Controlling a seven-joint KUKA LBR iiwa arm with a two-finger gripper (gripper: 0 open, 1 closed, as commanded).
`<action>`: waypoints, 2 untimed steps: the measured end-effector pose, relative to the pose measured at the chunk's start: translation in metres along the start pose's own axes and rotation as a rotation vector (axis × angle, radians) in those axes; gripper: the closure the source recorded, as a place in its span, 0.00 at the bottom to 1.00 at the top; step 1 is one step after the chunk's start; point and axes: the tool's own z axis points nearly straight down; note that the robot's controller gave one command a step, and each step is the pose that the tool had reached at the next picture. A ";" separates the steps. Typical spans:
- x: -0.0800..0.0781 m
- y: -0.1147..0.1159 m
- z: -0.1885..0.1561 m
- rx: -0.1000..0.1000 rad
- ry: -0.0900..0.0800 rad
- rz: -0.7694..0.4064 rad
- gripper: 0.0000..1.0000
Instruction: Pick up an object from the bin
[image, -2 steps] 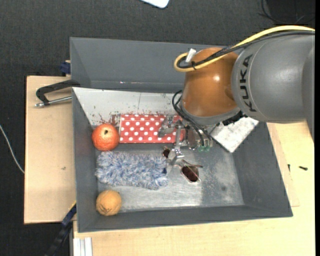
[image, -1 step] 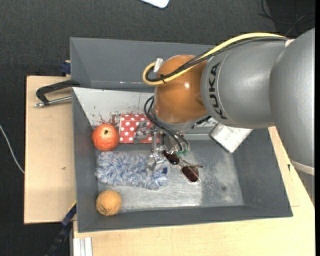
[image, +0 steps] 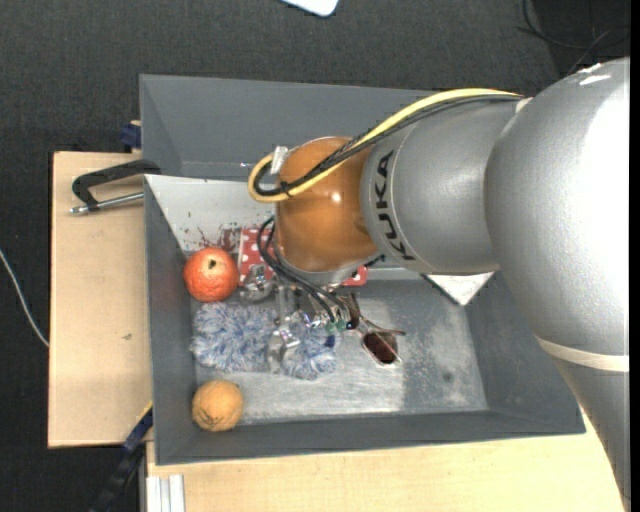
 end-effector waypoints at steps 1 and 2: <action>-0.001 -0.015 0.023 0.001 -0.002 0.067 0.00; 0.007 -0.015 0.032 0.001 -0.006 0.021 1.00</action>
Offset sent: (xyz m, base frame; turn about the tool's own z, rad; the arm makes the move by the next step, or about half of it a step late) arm -0.0038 -0.0185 -0.0361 0.0205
